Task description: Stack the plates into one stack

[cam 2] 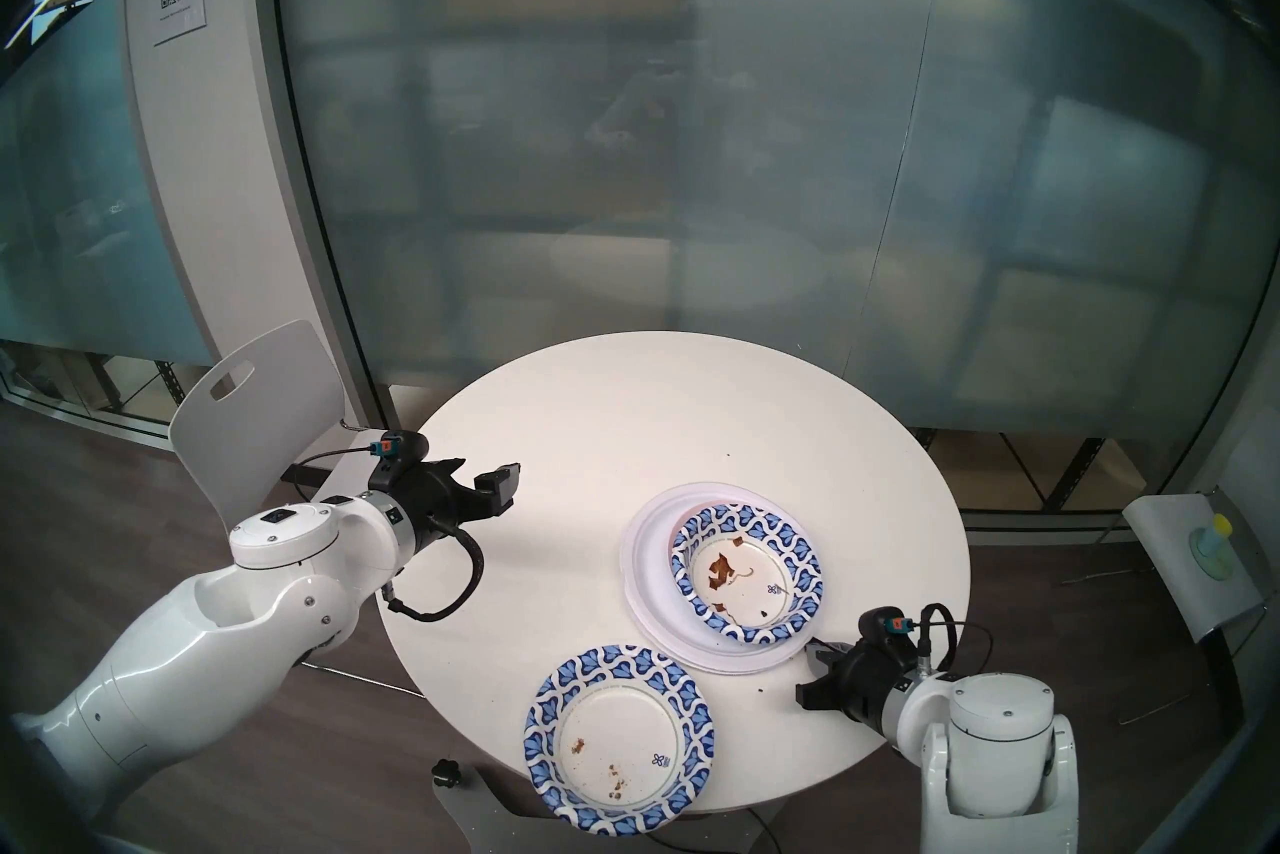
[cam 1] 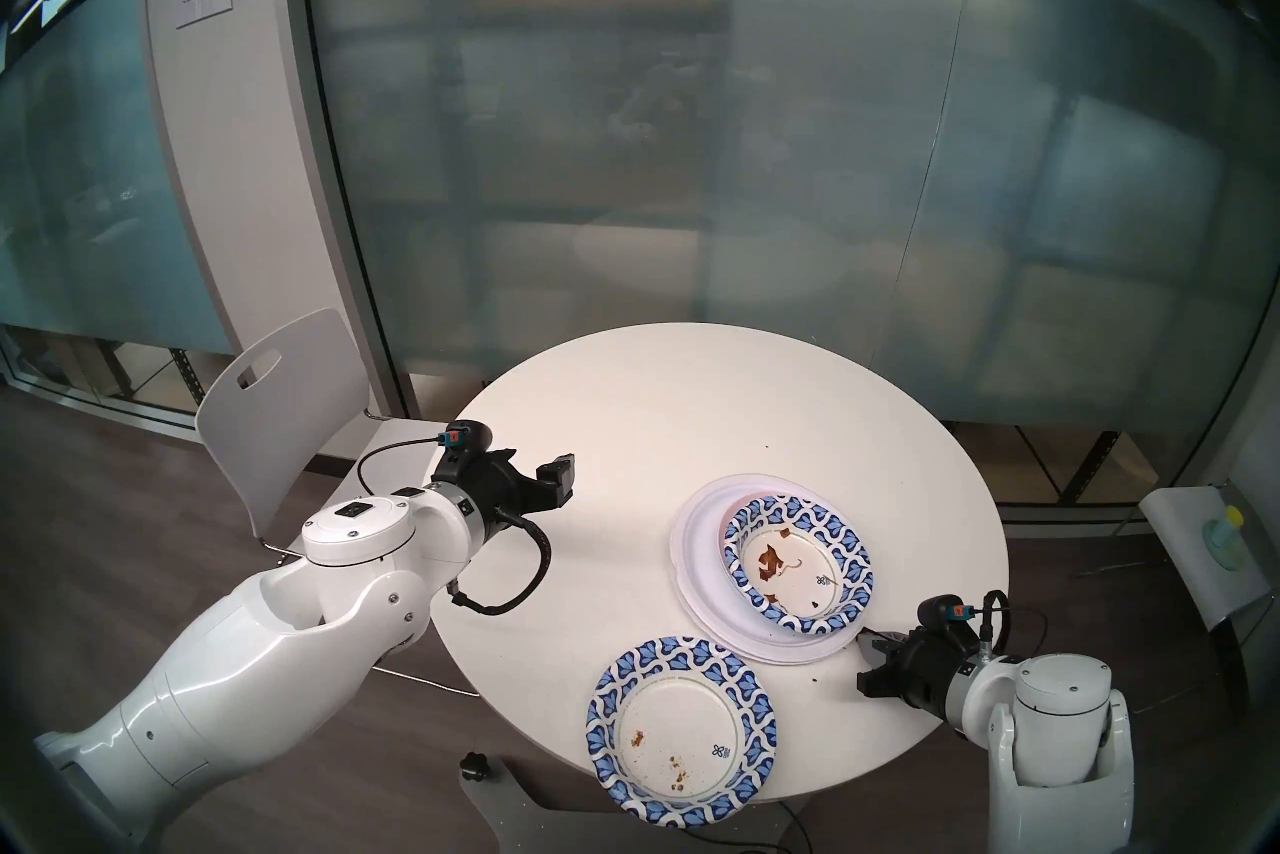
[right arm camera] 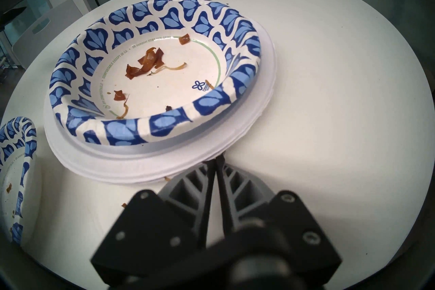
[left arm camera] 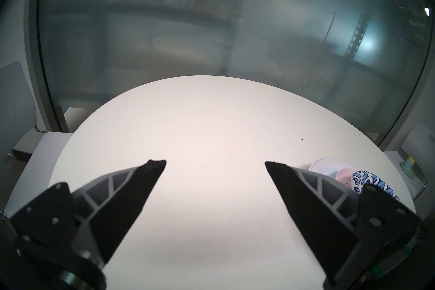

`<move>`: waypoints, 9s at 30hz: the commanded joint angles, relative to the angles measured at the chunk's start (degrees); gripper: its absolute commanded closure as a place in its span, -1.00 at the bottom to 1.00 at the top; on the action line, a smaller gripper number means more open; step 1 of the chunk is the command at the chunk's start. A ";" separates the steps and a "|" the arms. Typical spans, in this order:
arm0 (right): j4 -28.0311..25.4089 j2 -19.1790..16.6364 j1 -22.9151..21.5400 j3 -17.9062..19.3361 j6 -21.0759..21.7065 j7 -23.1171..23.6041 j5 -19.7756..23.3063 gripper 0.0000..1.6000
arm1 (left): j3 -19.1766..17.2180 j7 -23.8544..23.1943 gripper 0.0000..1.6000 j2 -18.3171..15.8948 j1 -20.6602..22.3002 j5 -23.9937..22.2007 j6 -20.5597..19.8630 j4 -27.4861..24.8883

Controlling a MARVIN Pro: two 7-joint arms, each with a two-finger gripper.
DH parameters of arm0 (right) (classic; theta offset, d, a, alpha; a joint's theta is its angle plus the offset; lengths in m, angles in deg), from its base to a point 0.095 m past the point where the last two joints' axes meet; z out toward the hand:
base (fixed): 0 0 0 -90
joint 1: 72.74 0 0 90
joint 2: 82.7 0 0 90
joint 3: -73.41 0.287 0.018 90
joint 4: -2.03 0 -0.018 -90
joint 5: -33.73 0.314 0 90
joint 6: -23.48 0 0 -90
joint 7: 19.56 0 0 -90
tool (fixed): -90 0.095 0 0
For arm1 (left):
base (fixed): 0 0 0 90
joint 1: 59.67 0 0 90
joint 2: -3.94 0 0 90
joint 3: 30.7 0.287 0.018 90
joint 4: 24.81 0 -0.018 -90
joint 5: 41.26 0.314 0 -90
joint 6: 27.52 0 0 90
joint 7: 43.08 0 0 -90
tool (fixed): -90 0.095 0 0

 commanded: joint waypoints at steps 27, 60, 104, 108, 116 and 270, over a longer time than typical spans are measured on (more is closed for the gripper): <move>-9.90 3.00 7.13 -1.79 -0.11 1.37 2.04 0.27 | -4.88 -3.61 -1.00 -3.92 -4.62 -2.32 3.62 -1.05; -19.89 8.57 25.48 -12.99 -5.27 4.97 -2.95 0.08 | -2.01 -4.61 -1.00 -2.66 -3.44 -0.78 2.86 -2.78; -14.82 8.31 17.65 -11.89 -2.59 3.81 -4.84 -0.43 | -2.36 -2.29 -1.00 -3.91 -4.39 -1.40 3.67 -3.92; -14.66 8.55 17.31 -12.07 -2.54 3.96 -4.66 -0.44 | -2.50 -2.44 -1.00 -4.15 -4.60 -1.46 3.83 -3.93; -12.56 7.95 15.34 -13.31 -1.61 3.85 -5.52 -0.29 | -2.65 -2.58 -1.00 -4.37 -4.70 -1.56 4.03 -4.18; -1.56 -5.41 -17.59 -5.92 2.53 -4.08 1.03 -0.68 | -4.92 -0.60 -1.00 -6.40 -7.20 2.25 10.81 -7.23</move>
